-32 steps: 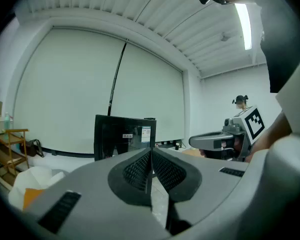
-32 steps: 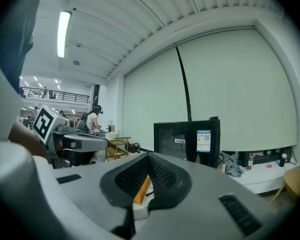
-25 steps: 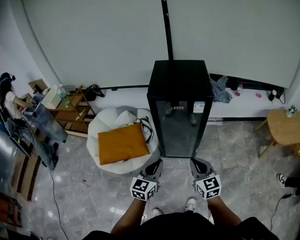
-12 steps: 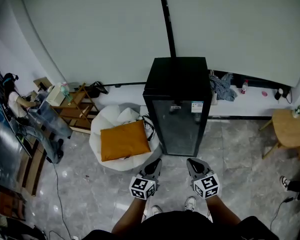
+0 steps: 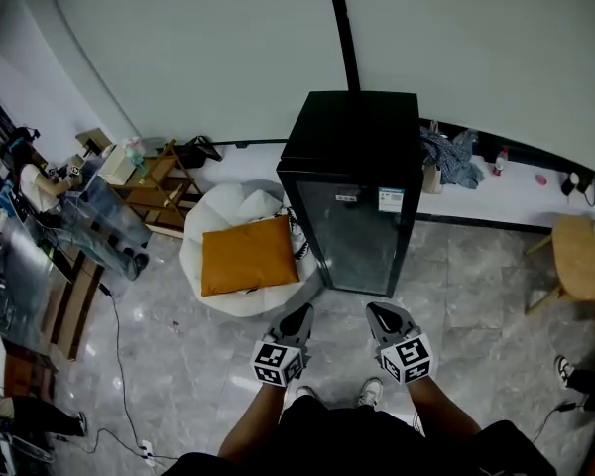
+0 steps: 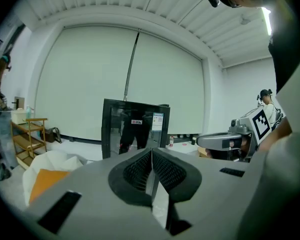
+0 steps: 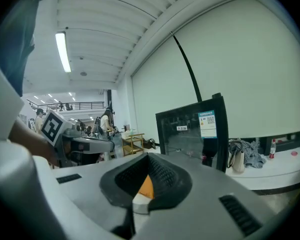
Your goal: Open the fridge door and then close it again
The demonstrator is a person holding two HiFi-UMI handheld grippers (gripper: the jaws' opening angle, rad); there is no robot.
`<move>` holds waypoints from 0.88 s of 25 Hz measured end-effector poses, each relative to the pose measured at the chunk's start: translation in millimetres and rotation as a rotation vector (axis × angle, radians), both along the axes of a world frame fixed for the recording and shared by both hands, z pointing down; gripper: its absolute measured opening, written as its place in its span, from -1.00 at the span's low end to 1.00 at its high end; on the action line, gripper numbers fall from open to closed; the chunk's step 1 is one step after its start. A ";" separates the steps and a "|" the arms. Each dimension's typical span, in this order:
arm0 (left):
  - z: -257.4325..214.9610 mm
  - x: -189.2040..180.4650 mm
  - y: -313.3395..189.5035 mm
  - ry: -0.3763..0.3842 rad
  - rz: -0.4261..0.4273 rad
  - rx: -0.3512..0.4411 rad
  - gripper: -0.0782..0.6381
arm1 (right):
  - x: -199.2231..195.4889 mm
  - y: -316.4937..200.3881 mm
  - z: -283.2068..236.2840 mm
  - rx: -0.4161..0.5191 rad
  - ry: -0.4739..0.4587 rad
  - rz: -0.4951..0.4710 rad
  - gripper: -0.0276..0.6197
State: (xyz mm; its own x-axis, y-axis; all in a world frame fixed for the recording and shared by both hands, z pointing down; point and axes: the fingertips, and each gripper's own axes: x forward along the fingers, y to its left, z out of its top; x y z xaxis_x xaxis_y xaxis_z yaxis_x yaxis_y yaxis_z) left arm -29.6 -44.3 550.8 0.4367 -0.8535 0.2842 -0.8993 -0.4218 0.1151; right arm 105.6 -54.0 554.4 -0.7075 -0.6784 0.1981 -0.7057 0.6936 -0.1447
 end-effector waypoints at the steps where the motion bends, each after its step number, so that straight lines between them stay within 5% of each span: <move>1: 1.4 -0.2 -0.4 0.004 -0.006 -0.006 -0.72 | 0.7 -1.1 1.3 -0.005 0.000 -0.003 -0.86; 22: 12.0 -53.6 -119.0 0.031 0.031 -0.004 -0.72 | -35.9 -77.5 1.7 0.009 0.071 0.051 -0.86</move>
State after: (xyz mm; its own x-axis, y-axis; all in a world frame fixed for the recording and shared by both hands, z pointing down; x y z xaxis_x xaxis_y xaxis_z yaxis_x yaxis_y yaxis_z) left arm -83.2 -163.3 562.8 0.4712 -0.8384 0.2738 -0.8820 -0.4484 0.1448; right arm 69.7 -131.5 556.1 -0.6560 -0.7155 0.2402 -0.7486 0.6573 -0.0868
